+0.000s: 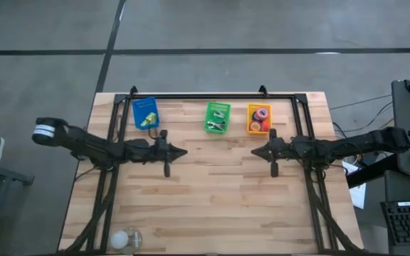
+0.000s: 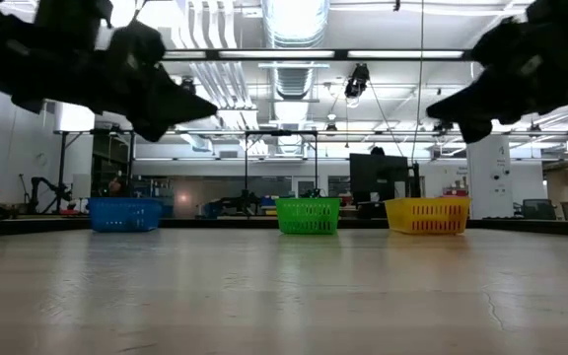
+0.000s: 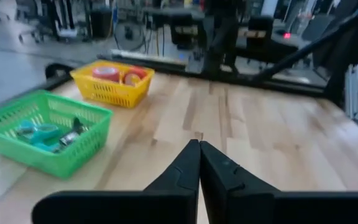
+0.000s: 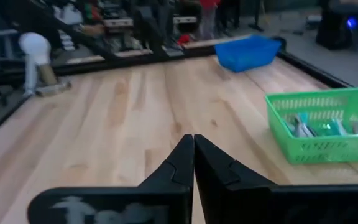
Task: Pick and place Stapler, Stapler remover, tape
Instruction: Return to Home Position
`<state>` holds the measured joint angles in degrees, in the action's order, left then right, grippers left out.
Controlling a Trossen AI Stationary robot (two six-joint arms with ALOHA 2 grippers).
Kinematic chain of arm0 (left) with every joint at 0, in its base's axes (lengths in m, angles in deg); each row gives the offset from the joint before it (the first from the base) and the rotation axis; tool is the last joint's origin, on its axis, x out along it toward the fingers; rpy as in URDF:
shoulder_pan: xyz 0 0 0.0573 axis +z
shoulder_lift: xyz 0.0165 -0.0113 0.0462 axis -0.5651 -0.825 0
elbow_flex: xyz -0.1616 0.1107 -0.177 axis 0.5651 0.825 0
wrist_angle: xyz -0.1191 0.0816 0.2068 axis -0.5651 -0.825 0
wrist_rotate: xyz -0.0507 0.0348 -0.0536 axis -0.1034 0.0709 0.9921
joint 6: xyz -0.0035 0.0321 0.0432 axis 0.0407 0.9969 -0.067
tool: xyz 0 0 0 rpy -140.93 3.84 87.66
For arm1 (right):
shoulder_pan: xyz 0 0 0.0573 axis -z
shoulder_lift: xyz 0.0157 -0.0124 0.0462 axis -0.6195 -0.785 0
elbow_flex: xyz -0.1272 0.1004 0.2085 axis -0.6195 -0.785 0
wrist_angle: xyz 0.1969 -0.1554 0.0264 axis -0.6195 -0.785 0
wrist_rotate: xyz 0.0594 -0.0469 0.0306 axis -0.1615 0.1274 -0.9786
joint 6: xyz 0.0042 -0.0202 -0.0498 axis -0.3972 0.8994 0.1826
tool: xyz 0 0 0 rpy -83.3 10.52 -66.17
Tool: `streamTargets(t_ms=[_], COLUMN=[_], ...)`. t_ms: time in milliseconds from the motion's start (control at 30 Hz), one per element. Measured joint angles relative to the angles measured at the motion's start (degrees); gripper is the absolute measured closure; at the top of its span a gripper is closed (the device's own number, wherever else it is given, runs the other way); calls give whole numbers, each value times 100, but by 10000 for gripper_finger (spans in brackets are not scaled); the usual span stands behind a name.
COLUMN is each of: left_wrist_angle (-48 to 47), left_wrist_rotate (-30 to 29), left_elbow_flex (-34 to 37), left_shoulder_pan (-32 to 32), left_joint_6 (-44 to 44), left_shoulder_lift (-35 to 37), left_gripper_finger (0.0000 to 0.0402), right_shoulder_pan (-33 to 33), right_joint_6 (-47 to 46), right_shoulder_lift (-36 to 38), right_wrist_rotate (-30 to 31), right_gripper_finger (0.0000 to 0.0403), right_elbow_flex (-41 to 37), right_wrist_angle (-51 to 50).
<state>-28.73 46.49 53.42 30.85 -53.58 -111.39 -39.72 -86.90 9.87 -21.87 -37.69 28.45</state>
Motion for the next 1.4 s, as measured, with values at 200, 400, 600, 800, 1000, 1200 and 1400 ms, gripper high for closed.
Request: streamTargets(t_ms=[200,400,600,800,1000,1200,1400], left_wrist_angle=[-30,-34,-657,-761,-1756,-2767,-3328], left_wrist_rotate=[49,281,280,666,722,884,859], left_elbow_flex=[596,1172,1497,1509,1511,1514,1517], left_shoulder_pan=[-27,-29,-31,-32,-36,-36,-34], left_joint_6=[123,132,98,242,431,540,577], left_shoulder_lift=[1173,2142,3098,3701,4398,5001,5305], left_gripper_finger=[394,388,388,388,390,390,391], right_shoulder_pan=[-127,-146,-160,-173,-173,-171,-170], right_joint_6=[269,379,586,929,1027,1351,1452], right_shoulder_lift=[801,1327,1824,2337,2972,3638,3979], right_wrist_rotate=[-19,-2,-39,-135,-158,-561,-646], right_gripper_finger=[394,394,394,394,394,394,394], right_elbow_flex=[-150,-185,-356,-430,-430,-428,-426], right_wrist_angle=[-220,-899,-1144,-1610,-2422,-2907,-2899])
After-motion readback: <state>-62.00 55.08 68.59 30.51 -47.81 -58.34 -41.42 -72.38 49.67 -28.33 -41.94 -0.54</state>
